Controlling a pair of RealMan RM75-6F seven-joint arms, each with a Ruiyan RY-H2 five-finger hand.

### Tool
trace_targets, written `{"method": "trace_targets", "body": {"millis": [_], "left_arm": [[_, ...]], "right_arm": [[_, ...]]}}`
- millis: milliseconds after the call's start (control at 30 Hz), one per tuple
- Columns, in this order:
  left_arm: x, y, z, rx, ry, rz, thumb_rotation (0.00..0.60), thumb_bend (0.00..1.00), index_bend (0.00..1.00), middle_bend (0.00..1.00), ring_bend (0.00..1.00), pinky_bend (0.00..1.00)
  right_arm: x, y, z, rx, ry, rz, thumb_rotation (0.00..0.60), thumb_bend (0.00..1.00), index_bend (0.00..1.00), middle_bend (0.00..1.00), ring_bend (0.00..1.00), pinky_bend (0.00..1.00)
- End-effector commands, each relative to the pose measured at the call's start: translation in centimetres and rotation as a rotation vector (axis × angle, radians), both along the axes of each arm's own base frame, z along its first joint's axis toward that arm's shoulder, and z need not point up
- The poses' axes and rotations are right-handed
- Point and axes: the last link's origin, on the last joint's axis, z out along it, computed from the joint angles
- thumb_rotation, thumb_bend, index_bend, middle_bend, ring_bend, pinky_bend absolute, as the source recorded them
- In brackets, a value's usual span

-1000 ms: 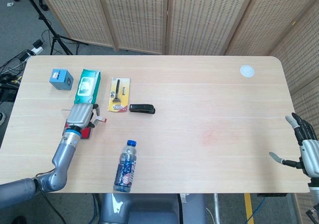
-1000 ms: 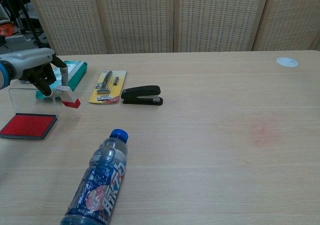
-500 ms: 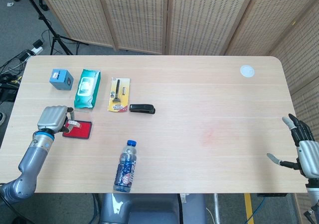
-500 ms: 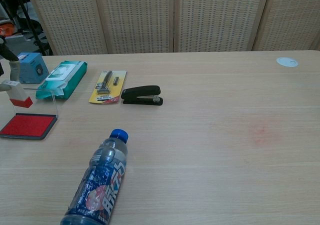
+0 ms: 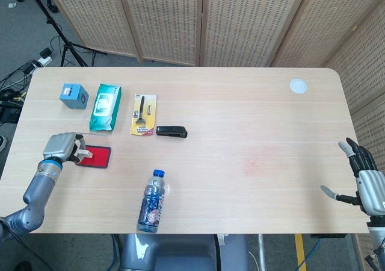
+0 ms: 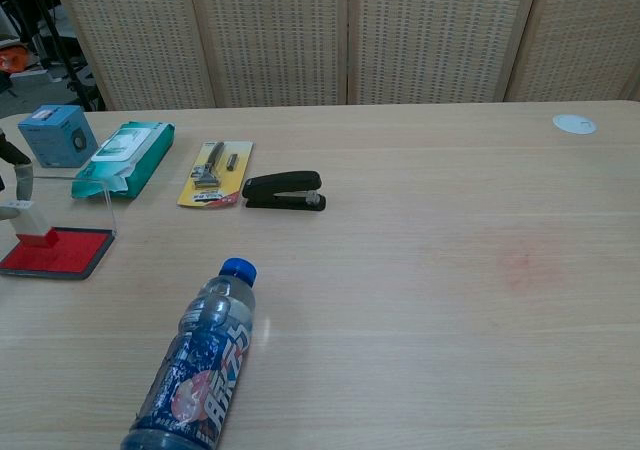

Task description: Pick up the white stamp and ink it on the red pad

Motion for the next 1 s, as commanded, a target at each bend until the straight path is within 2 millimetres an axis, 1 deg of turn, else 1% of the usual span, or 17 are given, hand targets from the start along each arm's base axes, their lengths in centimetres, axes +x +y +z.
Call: {"method": "trace_targets", "body": {"millis": [33,300,500,1000], "left_arm": [[-0.3,0.01,-0.67,-0.016,0.003,0.002,0.6,0.39,0.65,0.98,1.0,0.96],[-0.26,0.16,-1.32,-0.007,0.025,-0.003,0.6,0.39,0.65,0.98,1.0,0.96],[-0.21,-0.03,-1.43,0.005,0.043,-0.008,0.6,0.39,0.65,0.98,1.0,0.96],[-1.15,-0.16,-1.51,0.011,0.042,0.012,0.6,0.4,0.66,0.98,1.0,0.96]], "right_arm": [[-0.04,-0.02,0.03,0.0,-0.001,-0.001,0.6,0.0,0.0,0.0,0.0,0.0],[-0.13,-0.05,0.15,-0.002,-0.007,-0.004,0.6,0.0,0.0,0.0,0.0,0.0],[-0.11,-0.02,0.17,-0.001,-0.009,-0.003,0.6,0.0,0.0,0.0,0.0,0.0],[-0.13,-0.02,0.13,0.002,-0.011,-0.004,0.6,0.0,0.0,0.0,0.0,0.0]]}}
